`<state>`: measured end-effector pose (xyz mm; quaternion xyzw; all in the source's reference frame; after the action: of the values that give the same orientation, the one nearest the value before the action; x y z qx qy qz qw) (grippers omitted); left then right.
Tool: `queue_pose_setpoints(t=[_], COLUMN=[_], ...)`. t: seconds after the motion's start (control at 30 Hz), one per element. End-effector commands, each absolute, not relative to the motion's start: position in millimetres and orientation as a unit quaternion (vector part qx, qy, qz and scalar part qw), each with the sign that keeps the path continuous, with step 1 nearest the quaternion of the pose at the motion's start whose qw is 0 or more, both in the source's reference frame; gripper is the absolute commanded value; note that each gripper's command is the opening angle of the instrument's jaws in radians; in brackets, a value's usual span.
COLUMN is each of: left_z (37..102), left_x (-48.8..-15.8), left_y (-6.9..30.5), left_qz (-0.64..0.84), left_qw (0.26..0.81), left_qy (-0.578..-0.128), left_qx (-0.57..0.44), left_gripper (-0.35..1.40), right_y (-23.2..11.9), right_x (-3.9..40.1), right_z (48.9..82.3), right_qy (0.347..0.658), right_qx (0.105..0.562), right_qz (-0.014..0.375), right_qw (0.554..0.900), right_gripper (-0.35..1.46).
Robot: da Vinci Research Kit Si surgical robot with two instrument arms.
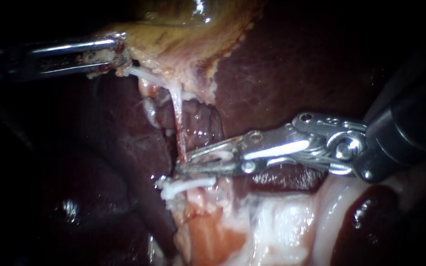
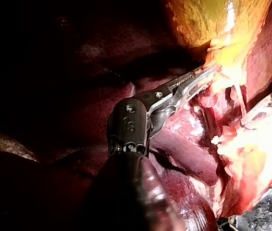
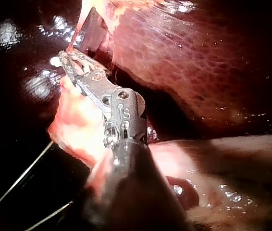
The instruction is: Clipping second clip right tube
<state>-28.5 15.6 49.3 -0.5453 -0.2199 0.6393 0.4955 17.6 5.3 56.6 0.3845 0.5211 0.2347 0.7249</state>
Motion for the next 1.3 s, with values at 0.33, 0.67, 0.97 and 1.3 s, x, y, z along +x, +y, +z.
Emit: queue_pose_setpoints(t=[0.33, 0.67, 0.97, 1.3], left_z=[49.3, 49.3, 49.3, 49.3], left_x=[-28.5, -28.5, -28.6, -28.8], left_y=[15.6, 15.6, 15.6, 15.6], left_qz=[0.639, 0.639, 0.639, 0.639], left_qw=[0.495, 0.495, 0.496, 0.496], left_qy=[-0.22, -0.22, -0.22, -0.219], left_qx=[-0.545, -0.545, -0.545, -0.545], left_gripper=[-0.35, -0.35, -0.35, -0.35], right_y=[5.2, 3.9, 2.7, 2.8], right_x=[18.0, 19.2, 21.4, 22.4], right_z=[56.7, 57.7, 59.2, 58.8], right_qy=[0.521, 0.522, 0.543, 0.557], right_qx=[0.384, 0.381, 0.388, 0.404], right_qz=[0.234, 0.231, 0.237, 0.239], right_qw=[0.725, 0.728, 0.706, 0.685], right_gripper=[0.44, 0.49, 0.5, 0.5])
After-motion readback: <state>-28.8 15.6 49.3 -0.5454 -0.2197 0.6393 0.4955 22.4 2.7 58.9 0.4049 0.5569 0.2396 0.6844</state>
